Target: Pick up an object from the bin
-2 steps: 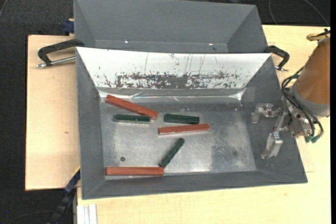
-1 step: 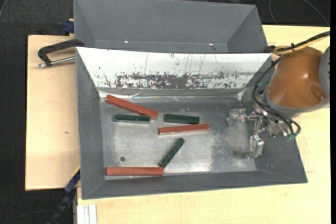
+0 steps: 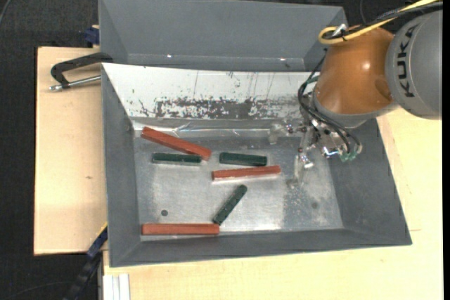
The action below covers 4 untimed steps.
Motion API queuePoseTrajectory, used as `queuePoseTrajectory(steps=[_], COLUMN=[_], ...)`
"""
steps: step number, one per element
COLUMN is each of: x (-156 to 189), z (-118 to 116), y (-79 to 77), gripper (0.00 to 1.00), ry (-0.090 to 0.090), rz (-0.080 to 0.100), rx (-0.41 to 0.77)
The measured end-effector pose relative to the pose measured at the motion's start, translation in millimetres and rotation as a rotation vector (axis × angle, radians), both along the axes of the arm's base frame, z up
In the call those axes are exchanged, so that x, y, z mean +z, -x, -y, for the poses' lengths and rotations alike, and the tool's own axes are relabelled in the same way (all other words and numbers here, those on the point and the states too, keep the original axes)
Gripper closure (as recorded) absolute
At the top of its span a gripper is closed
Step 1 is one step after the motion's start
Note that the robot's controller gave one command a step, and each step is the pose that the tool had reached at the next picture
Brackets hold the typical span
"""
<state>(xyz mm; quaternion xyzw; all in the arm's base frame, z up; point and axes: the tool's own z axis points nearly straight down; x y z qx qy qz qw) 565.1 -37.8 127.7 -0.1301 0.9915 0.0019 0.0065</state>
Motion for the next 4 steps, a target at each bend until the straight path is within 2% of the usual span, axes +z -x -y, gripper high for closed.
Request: queuePoseTrajectory(steps=[1,2,3,4], x=[-60,-57,71,157], z=[-57,-53,-19,-40], y=[-16.1,-16.5,-29.4,11.3], gripper=[0.0,1.0,1.0,1.0], ry=[0.001,0.004,0.005,0.007], rz=[-0.013,-0.01,0.003,0.0], rx=[-0.049,-0.054,-0.09,0.253])
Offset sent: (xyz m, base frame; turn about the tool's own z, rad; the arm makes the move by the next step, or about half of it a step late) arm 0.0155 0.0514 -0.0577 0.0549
